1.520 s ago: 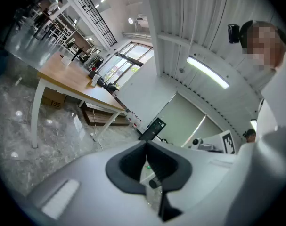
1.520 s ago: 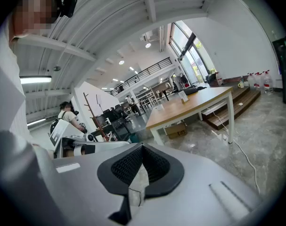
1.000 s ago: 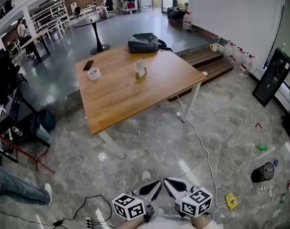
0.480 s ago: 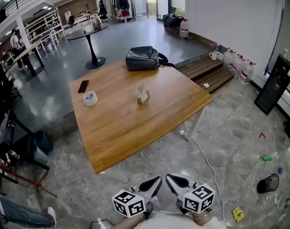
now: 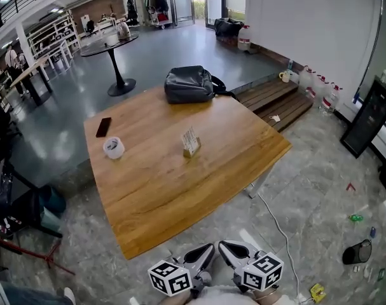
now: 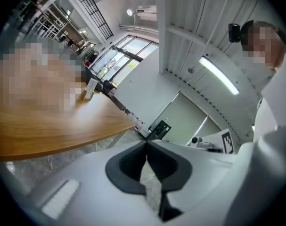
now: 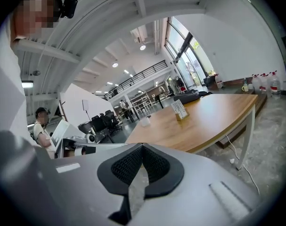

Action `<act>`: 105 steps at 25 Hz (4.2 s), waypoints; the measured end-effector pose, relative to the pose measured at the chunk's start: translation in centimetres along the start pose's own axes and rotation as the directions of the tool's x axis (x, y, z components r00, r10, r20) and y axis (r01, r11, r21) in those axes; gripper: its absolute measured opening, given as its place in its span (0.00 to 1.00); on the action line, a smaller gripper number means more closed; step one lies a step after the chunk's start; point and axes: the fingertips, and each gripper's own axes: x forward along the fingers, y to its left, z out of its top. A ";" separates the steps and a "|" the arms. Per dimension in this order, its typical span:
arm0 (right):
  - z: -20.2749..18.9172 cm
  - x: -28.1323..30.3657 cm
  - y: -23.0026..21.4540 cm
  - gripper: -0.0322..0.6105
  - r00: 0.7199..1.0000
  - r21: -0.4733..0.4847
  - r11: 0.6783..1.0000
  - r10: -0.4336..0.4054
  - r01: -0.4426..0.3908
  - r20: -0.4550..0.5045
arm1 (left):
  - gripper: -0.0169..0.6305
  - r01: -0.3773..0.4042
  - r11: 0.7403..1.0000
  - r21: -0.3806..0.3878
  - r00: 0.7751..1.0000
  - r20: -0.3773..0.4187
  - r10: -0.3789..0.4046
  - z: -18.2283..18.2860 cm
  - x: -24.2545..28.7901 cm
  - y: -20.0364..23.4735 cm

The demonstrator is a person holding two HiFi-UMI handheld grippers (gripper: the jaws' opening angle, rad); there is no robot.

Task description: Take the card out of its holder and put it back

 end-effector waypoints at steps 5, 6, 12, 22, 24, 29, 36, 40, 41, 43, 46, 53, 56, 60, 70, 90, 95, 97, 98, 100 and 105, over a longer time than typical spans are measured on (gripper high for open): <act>2.6 4.4 -4.1 0.05 1.000 -0.001 1.000 0.016 -0.016 -0.003 | 0.04 -0.030 1.000 0.003 0.999 0.018 0.030 3.4 3.4 4.2; 3.4 5.2 -5.1 0.05 1.000 -0.005 1.000 0.020 -0.020 0.000 | 0.04 -0.036 0.999 0.010 0.999 0.021 0.035 4.2 4.3 5.0; 9.6 10.0 -11.4 0.05 0.999 -0.022 0.999 0.049 -0.049 0.010 | 0.04 -0.081 0.996 0.045 0.996 0.045 0.079 10.1 10.3 9.4; 16.6 16.8 -19.1 0.05 0.988 -0.008 0.989 0.146 -0.146 -0.048 | 0.04 -0.158 0.987 -0.027 0.983 0.089 0.160 17.9 18.6 15.3; 16.7 17.8 -19.7 0.05 0.985 0.005 0.987 0.162 -0.163 -0.062 | 0.04 -0.186 0.981 -0.054 0.976 0.105 0.191 18.6 18.8 16.5; 16.5 20.2 -21.2 0.05 0.979 0.057 0.983 0.179 -0.174 -0.094 | 0.04 -0.218 0.971 -0.096 0.967 0.116 0.228 19.6 19.2 18.7; 15.7 22.5 -21.1 0.05 0.975 0.108 0.979 0.186 -0.173 -0.122 | 0.04 -0.237 0.961 -0.140 0.965 0.082 0.249 19.9 19.0 21.3; 15.5 22.4 -21.6 0.05 0.976 0.113 0.981 0.172 -0.158 -0.131 | 0.04 -0.236 0.964 -0.125 0.968 0.062 0.245 20.2 19.5 21.7; 15.5 22.4 -21.8 0.05 0.977 0.117 0.982 0.166 -0.151 -0.132 | 0.04 -0.240 0.965 -0.106 0.967 0.060 0.247 20.5 19.6 21.7; 15.5 22.3 -22.3 0.05 0.979 0.123 0.983 0.155 -0.139 -0.132 | 0.04 -0.250 0.967 -0.050 0.966 0.055 0.253 21.4 19.8 21.8; 15.4 22.3 -22.7 0.05 0.978 0.128 0.982 0.154 -0.137 -0.138 | 0.04 -0.248 0.969 0.007 0.968 0.050 0.248 23.0 20.1 22.3; 15.6 23.2 -22.3 0.05 0.970 0.134 0.975 0.196 -0.177 -0.145 | 0.04 -0.235 0.964 0.124 0.972 0.015 0.235 26.7 21.1 23.1; 16.0 23.7 -22.1 0.05 0.968 0.132 0.972 0.210 -0.192 -0.138 | 0.04 -0.251 0.950 0.184 0.966 -0.011 0.258 27.4 21.2 23.9; 16.2 24.1 -22.5 0.05 0.968 0.136 0.971 0.213 -0.195 -0.136 | 0.04 -0.284 0.923 0.258 0.950 -0.051 0.306 28.0 21.2 25.5; 15.8 24.9 -23.8 0.05 0.965 0.169 0.967 0.217 -0.191 -0.148 | 0.04 -0.277 0.879 0.389 0.911 -0.185 0.369 30.3 22.6 28.2; 16.6 27.7 -24.8 0.05 0.964 0.139 0.972 0.211 -0.189 -0.160 | 0.15 -0.226 0.830 0.510 0.856 -0.302 0.419 30.8 24.9 31.5; 16.4 28.2 -24.6 0.05 0.963 0.144 0.971 0.215 -0.192 -0.164 | 0.17 -0.197 0.844 0.498 0.849 -0.343 0.401 30.0 25.4 31.8; 16.2 28.3 -24.6 0.05 0.962 0.150 0.970 0.216 -0.192 -0.167 | 0.17 -0.192 0.848 0.493 0.847 -0.354 0.397 29.8 25.6 32.0; 16.2 28.3 -24.6 0.05 0.962 0.153 0.970 0.216 -0.191 -0.168 | 0.17 -0.191 0.850 0.491 0.846 -0.357 0.397 29.8 25.7 32.1; 16.1 28.3 -24.5 0.05 0.962 0.155 0.969 0.217 -0.192 -0.169 | 0.17 -0.194 0.851 0.488 0.844 -0.359 0.398 29.8 25.8 32.3; 15.8 28.1 -24.4 0.05 0.962 0.156 0.970 0.212 -0.186 -0.171 | 0.12 -0.209 0.844 0.495 0.843 -0.346 0.412 30.1 25.7 32.5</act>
